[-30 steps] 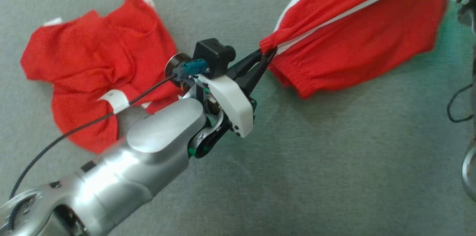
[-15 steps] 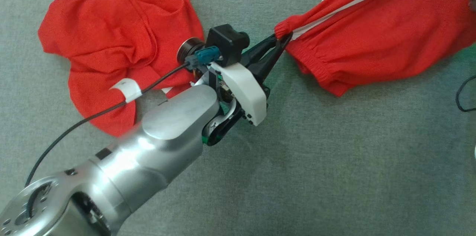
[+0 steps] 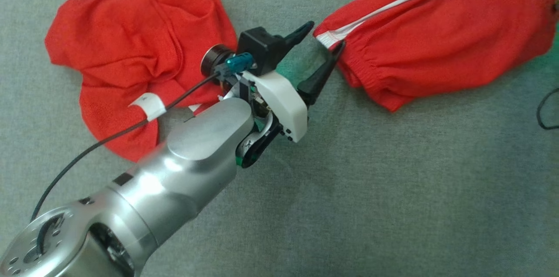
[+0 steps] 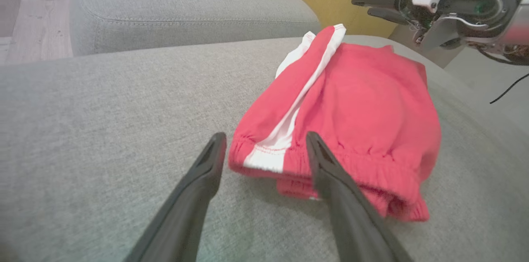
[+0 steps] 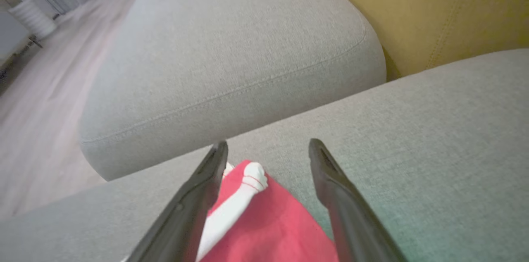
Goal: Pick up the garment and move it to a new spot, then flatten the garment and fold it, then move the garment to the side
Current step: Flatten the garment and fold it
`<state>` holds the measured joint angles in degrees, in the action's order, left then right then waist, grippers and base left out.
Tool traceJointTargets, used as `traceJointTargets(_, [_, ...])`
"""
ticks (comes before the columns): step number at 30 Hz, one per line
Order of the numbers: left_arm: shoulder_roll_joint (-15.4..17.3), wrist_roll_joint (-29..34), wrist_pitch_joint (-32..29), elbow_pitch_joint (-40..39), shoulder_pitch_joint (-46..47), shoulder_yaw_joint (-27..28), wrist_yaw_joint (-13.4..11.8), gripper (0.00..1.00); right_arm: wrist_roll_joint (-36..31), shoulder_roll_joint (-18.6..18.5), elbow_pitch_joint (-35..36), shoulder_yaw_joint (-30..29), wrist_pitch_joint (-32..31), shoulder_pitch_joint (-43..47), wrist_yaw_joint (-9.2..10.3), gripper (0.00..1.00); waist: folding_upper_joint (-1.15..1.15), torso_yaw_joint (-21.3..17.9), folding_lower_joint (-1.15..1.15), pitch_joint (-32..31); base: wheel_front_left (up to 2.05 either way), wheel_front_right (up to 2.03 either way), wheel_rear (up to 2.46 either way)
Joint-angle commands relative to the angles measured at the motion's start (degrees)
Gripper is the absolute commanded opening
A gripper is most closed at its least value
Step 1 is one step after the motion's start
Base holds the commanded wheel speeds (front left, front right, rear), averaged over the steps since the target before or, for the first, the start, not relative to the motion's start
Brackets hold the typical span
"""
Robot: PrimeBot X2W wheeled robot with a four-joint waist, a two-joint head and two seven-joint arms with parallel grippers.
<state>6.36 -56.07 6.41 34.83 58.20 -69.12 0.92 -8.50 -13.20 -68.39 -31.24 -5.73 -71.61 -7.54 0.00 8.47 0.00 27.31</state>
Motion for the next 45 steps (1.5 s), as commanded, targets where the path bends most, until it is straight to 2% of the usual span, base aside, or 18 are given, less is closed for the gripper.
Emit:
traceJointTargets(1, [1.0, -0.6, 1.0, -0.6, 0.6, 2.0, -0.6, 1.0, 1.5, 1.4, 1.2, 0.7, 1.3, -3.4, 0.05, 1.0, 0.0, -0.6, 0.0, -1.1, 0.0, 0.0, 0.0])
traceJointTargets(9, [2.0, -1.7, 3.7, 1.6, -2.0, 3.5, -2.4, 1.0, 9.5, 2.0, -0.1, 5.8, 5.2, -1.1, 0.05, 1.0, 0.0, -2.9, 0.0, -7.4, 0.0, 0.0, 0.0])
traceJointTargets(13, [3.3, -2.6, 5.5, 1.6, -3.9, 5.1, -3.5, 1.0, 14.9, 3.2, 1.7, 10.7, 7.8, 2.3, 0.05, 1.0, 0.0, -4.3, 0.0, -10.7, 0.0, 0.0, 0.0])
traceJointTargets(17, [5.5, -2.7, 7.8, 0.5, -6.0, 8.6, -6.3, 1.0, 23.4, 5.1, 7.5, 17.0, 9.8, 8.0, 0.05, 1.0, 0.0, -5.4, 0.0, -13.5, 0.0, 0.0, 0.0])
traceJointTargets(21, [8.2, -0.4, 8.5, -3.1, -8.5, 13.3, -9.5, 1.0, 30.4, 4.8, 17.3, 25.7, 10.9, 16.9, 0.05, 1.0, 0.0, -6.5, 0.0, -15.5, 0.0, 0.0, 0.0])
traceJointTargets(22, [8.2, -0.4, 8.5, -3.1, -8.5, 13.3, -9.5, 1.0, 30.4, 4.8, 17.3, 25.7, 10.9, 16.9, 0.05, 1.0, 0.0, -6.5, 0.0, -15.5, 0.0, 0.0, 0.0])
traceJointTargets(26, [10.5, 5.7, 8.6, -10.6, -13.5, 22.0, -12.6, 1.0, 34.4, 2.9, 28.0, 33.3, 12.1, 27.0, 0.05, 1.0, 0.0, -7.5, 0.0, -16.9, 0.0, 0.0, 0.0])
traceJointTargets(30, [11.2, 11.7, 8.6, -16.8, -21.4, 30.3, -14.4, 1.0, 35.2, 2.9, 36.2, 36.6, 13.1, 36.3, 0.05, 1.0, 0.0, -8.6, 0.0, -18.4, 0.0, 0.0, 0.0])
traceJointTargets(34, [10.4, 16.6, 8.6, -19.5, -30.0, 37.3, -15.8, 1.0, 33.2, 5.0, 42.5, 37.2, 14.4, 44.8, 0.05, 1.0, 0.0, -9.6, 0.0, -19.9, 0.0, 0.0, 0.0])
traceJointTargets(36, [9.4, 18.1, 8.6, -20.0, -33.8, 39.6, -15.3, 1.0, 31.3, 6.1, 45.1, 37.0, 15.0, 48.6, 0.05, 1.0, 0.0, -9.9, 0.0, -20.5, 0.0, 0.0, 0.0])
traceJointTargets(39, [7.4, 21.2, 8.6, -20.0, -40.0, 43.0, -13.4, 1.0, 25.6, 8.0, 48.3, 36.3, 15.9, 55.6, 0.05, 1.0, 0.0, -10.3, 0.0, -21.4, 0.0, 0.0, 0.0])
traceJointTargets(45, [4.8, 27.3, 8.6, -18.6, -43.8, 45.4, -11.0, 1.0, 22.2, 9.8, 49.5, 34.9, 16.3, 61.0, 0.05, 1.0, 0.0, -9.9, 0.0, -22.0, 0.0, 0.0, 0.0])
